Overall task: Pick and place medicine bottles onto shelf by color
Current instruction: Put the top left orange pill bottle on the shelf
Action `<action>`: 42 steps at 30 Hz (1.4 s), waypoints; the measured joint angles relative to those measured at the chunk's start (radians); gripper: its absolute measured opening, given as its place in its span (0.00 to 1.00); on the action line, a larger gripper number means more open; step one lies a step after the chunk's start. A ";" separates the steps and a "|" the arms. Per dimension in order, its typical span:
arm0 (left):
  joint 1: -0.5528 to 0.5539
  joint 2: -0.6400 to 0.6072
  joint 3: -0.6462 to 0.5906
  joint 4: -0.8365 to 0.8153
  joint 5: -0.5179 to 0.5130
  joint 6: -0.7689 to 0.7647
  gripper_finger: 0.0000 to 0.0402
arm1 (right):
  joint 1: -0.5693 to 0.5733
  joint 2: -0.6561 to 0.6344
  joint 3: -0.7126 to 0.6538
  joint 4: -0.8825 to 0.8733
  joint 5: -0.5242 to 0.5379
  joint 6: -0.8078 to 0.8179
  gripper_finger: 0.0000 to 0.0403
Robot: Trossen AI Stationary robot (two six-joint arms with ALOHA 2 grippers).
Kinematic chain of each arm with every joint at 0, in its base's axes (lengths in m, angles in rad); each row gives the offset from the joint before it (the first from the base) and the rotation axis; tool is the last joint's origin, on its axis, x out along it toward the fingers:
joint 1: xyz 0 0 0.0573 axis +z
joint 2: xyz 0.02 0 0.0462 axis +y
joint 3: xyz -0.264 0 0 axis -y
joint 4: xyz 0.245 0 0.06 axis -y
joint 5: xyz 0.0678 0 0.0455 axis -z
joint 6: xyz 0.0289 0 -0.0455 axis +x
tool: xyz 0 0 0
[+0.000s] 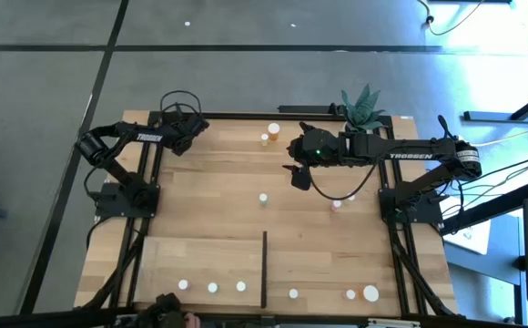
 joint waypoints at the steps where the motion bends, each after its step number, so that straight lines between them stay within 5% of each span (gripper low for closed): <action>1: 0.000 0.000 0.000 0.000 0.000 -0.002 0.82 | 0.000 0.000 0.000 0.000 0.000 0.001 0.69; 22: 0.000 0.000 0.000 0.000 0.007 -0.008 0.64 | 0.000 0.000 0.000 0.000 0.000 0.001 0.69; 42: -0.064 0.000 0.000 -0.010 0.053 -0.008 0.63 | 0.000 0.000 0.000 0.000 0.000 0.001 0.69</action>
